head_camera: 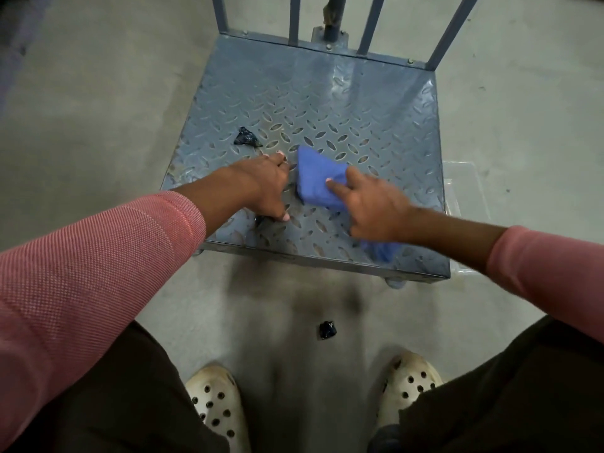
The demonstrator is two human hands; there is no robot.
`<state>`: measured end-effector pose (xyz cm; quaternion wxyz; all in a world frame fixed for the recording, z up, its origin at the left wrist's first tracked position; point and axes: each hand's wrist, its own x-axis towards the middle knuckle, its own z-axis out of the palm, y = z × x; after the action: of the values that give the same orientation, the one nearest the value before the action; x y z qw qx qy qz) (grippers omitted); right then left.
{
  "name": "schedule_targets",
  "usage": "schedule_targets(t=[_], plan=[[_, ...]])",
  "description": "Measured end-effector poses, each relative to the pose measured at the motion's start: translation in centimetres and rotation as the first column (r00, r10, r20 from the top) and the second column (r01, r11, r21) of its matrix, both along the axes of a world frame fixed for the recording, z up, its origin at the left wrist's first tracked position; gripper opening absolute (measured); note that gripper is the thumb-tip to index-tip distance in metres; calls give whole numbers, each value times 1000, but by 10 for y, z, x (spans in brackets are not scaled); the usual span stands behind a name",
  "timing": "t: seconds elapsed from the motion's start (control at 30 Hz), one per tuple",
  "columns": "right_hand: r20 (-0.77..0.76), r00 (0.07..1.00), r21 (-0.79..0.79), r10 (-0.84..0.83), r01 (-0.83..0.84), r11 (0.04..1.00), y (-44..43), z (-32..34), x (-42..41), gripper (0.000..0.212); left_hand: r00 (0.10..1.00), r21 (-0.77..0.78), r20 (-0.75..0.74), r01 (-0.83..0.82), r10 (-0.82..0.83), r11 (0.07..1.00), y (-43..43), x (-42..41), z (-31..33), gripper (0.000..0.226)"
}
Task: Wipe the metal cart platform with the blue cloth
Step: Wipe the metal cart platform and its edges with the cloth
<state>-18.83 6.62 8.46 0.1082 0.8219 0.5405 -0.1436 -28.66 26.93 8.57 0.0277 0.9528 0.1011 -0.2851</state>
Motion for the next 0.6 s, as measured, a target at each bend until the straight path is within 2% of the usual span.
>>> schedule_targets(t=[0.1,0.2,0.3,0.37,0.4,0.47,0.53,0.6], plan=[[-56,992,30,113,-112,993,-1,1,-40,79,1000,-3,30,0,0,1000,-1,-2,1,94],[-114,972,-10,204,-207,978,-11,-1,-72,82,999,38,43,3,-5,999,-1,-5,5,86],[-369,888,12,274,-290,957,-16,5,-85,71,1000,59,23,12,-13,998,-3,-7,10,91],[-508,790,138,343,-319,938,-13,20,-77,62,1000,69,7,29,-30,997,-3,-8,11,95],[-502,778,242,378,-293,925,-10,29,-69,58,999,66,5,36,-36,997,-2,-8,10,95],[-394,826,454,403,-206,867,-1,47,-46,49,999,47,19,33,-34,998,1,-8,10,93],[-255,914,563,316,-126,817,8,58,-15,42,999,20,38,33,-34,999,4,-6,11,83],[-124,983,571,137,-42,820,13,57,14,37,998,0,52,33,-33,999,6,-5,14,73]])
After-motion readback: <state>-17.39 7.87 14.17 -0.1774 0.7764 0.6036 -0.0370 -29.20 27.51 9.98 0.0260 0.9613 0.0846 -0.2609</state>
